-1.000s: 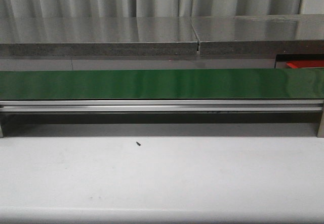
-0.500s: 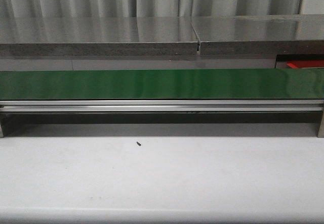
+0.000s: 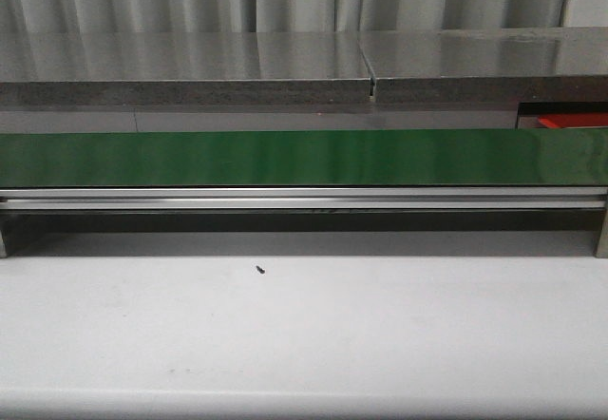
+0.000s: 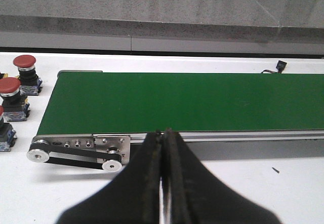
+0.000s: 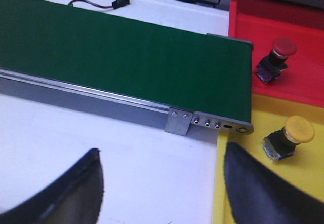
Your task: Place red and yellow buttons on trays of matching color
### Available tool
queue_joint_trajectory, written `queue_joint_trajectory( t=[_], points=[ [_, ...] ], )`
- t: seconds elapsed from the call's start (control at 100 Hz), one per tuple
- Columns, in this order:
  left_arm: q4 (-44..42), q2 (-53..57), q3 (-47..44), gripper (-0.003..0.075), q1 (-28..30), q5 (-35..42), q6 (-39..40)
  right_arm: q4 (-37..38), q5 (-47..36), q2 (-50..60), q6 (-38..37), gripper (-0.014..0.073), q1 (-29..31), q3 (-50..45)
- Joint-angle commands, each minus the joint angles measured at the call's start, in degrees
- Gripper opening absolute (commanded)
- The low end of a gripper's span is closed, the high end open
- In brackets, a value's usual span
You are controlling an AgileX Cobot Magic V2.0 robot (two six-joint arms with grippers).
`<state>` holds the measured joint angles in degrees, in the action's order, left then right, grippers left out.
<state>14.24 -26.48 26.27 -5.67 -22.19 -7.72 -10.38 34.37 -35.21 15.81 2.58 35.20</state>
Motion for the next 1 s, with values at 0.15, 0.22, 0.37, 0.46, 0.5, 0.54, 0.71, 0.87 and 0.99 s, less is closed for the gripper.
queue_joint_trajectory(
  t=[0.15, 0.22, 0.37, 0.46, 0.5, 0.54, 0.71, 0.87, 0.99],
  points=[
    [0.93, -0.21, 1.64, -0.0019, -0.44, 4.71, 0.08, -0.16, -4.28, 6.45, 0.57, -0.0033, -0.23, -1.28],
    [0.93, -0.21, 1.64, -0.0019, -0.44, 4.71, 0.08, -0.16, -4.22, 6.46, 0.57, -0.0120, -0.23, -1.33],
    [0.93, -0.21, 1.64, -0.0019, -0.44, 4.71, 0.08, -0.16, -4.00, 6.46, 0.57, -0.0118, -0.23, -1.33],
    [0.93, -0.21, 1.64, -0.0019, -0.44, 4.71, 0.08, -0.16, -4.00, 6.46, 0.57, -0.0118, -0.23, -1.33],
    [0.93, -0.21, 1.64, -0.0019, -0.44, 4.71, 0.08, -0.16, -4.00, 6.46, 0.57, -0.0118, -0.23, -1.33],
    [0.93, -0.21, 1.64, -0.0019, -0.44, 4.71, 0.08, -0.16, -4.00, 6.46, 0.57, -0.0118, -0.23, -1.33],
    [0.93, -0.21, 1.64, -0.0019, -0.44, 4.49, 0.08, -0.16, -4.00, 6.46, 0.57, -0.0118, -0.23, -1.33],
    [0.93, -0.21, 1.64, 0.0003, -0.44, 2.20, 0.08, -0.16, -4.00, 6.46, 0.57, -0.0118, -0.23, -1.33],
    [0.93, -0.21, 1.64, 0.0155, -0.44, 0.37, 0.08, -0.16, -4.00, 6.46, 0.57, -0.0118, -0.23, -1.33]
  ],
)
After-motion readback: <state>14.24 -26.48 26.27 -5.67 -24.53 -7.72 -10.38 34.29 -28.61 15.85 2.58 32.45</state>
